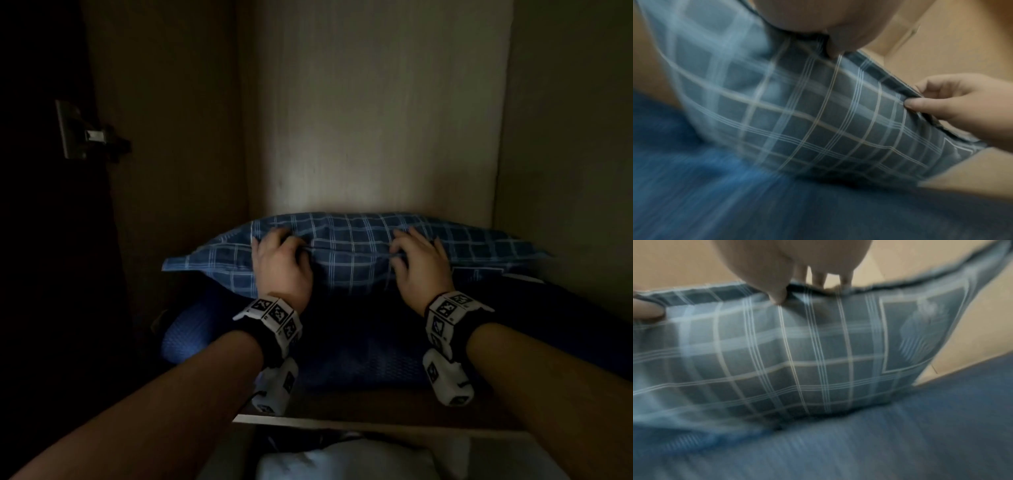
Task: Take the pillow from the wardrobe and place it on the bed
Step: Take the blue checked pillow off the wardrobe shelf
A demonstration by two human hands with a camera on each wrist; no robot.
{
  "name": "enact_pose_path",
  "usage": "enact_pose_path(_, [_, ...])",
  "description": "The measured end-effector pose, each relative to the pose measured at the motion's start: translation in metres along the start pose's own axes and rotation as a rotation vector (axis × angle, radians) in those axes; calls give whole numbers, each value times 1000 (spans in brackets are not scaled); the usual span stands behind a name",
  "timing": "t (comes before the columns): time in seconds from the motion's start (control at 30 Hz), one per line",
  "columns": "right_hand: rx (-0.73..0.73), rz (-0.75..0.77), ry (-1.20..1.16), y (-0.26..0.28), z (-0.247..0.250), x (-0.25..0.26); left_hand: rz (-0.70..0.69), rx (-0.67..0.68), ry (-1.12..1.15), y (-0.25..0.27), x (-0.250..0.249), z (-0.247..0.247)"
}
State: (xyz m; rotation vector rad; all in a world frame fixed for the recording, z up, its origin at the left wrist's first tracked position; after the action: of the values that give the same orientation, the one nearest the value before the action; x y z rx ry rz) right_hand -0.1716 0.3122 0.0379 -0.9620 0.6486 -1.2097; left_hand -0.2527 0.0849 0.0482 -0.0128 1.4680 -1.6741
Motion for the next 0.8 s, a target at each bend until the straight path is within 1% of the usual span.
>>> enact_pose_path(0.1, [-111, 4, 5, -11, 30, 17, -35, -68, 62, -7, -22, 23])
enact_pose_path(0.23, [-201, -14, 63, -26, 69, 41, -55, -115, 174, -13, -46, 52])
enact_pose_path(0.4, [-216, -43, 148, -24, 108, 76, -10, -116, 263, -7, -61, 79])
enact_pose_path(0.57, [-189, -96, 248, -11, 147, 122, -17, -87, 302, 1, -73, 116])
enact_pose_path(0.67, [-197, -131, 291, 3, 174, 161, -31, -57, 341, 10, -81, 145])
enact_pose_path(0.8, [-246, -181, 416, 33, 210, 217, -73, -22, 440, 34, -94, 192])
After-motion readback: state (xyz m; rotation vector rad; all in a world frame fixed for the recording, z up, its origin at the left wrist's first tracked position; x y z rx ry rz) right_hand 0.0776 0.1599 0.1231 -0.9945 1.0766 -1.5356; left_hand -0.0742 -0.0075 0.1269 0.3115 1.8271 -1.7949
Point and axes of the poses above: each hand's wrist, its own y-axis away from the middle knuckle, its own z-axis out of the back of the hand, x = y × z, the point moved 6 cm from there along -y, towards the middle knuckle, and after that the axes turned 12 degrees about z, right-handed, at the moved point
